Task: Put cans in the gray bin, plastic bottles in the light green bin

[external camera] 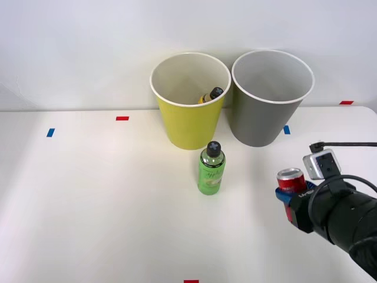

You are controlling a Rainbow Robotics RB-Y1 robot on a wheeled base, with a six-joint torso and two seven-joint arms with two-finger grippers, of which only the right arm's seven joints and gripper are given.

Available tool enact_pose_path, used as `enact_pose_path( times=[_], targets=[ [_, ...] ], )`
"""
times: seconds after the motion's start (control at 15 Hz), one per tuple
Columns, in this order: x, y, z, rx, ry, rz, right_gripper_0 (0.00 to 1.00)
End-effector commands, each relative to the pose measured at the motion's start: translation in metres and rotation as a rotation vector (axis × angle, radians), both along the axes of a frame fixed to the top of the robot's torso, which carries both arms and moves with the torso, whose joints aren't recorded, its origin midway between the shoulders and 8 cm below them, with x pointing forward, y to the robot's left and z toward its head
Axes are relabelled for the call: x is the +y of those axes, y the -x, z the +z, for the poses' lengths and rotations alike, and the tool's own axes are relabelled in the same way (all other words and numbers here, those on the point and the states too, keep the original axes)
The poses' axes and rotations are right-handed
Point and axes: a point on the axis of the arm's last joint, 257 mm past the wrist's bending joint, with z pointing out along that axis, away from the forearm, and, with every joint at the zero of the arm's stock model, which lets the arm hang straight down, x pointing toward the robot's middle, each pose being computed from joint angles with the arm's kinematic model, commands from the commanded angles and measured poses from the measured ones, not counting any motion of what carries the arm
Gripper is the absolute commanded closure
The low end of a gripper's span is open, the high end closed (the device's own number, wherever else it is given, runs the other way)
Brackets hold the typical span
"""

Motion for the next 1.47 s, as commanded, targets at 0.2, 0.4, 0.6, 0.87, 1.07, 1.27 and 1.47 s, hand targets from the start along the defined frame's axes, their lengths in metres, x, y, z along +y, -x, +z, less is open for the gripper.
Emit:
enact_pose_path(
  times=[0.2,0.4,0.6,0.87,1.07,1.27,1.47],
  targets=[
    [-0.005,-0.027,0.054,-0.198,-0.102,-0.045,1.0],
    [-0.006,-0.036,0.083,-0.302,-0.158,-0.056,1.0],
    [0.001,-0.043,0.115,-0.393,-0.227,-0.04,1.0],
    [0.031,-0.049,0.188,-0.573,-0.39,0.039,1.0],
    [0.042,-0.052,0.224,-0.652,-0.422,0.073,1.0],
    [0.055,-0.054,0.267,-0.753,-0.458,0.122,1.0],
    [0.055,-0.093,0.28,-0.787,-0.48,0.108,1.0]
  ],
)
